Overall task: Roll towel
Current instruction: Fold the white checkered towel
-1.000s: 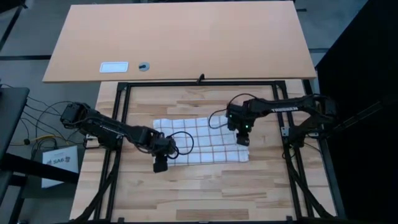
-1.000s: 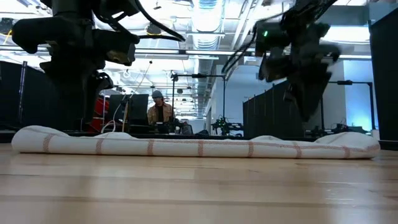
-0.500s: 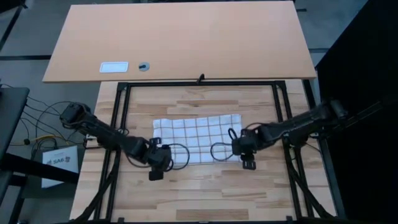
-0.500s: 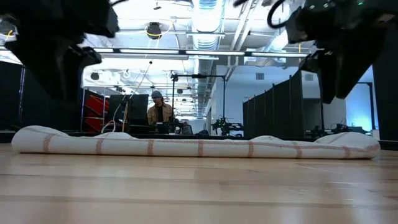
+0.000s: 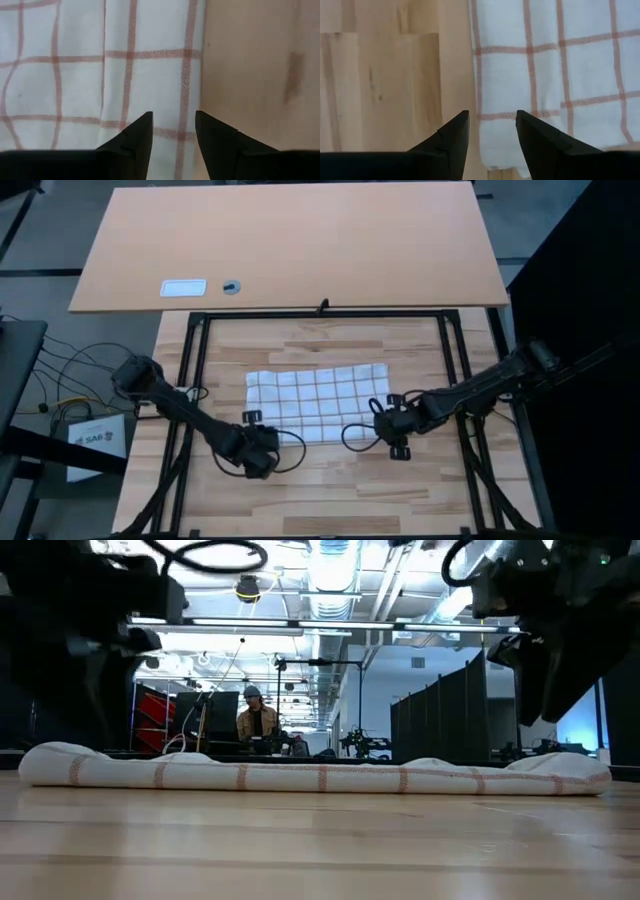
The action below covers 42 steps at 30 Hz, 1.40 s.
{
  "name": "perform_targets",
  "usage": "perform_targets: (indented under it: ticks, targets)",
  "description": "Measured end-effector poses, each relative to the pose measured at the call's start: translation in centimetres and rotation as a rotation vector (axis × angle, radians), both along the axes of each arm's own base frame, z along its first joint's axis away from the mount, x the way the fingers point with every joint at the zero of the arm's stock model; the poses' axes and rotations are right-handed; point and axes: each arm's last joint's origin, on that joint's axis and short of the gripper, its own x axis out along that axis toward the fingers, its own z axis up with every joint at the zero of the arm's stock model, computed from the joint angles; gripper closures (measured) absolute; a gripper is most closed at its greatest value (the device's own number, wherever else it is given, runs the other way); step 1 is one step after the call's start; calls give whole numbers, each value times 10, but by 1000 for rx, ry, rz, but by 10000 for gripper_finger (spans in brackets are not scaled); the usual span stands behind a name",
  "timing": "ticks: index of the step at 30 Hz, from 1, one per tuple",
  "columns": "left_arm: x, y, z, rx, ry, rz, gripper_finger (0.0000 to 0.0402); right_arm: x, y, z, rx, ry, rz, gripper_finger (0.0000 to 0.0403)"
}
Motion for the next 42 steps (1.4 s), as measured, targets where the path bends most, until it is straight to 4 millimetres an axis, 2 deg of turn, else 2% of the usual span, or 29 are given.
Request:
perform_targets:
  ticks: [8,16,23,30,42]
  targets:
    - [7,-7,-25,46,74,-16,269,0,0,-6,13,-27,-1,252]
    - [9,-11,-22,36,52,-26,269,4,5,-10,12,-40,48,252]
    - [10,-11,-22,37,53,-23,269,10,12,-36,-21,49,105,254]
    - [10,-10,-22,42,47,-21,269,17,9,-59,-95,118,79,255]
    - [10,-10,-24,60,23,-20,273,19,7,-66,-104,145,72,255]
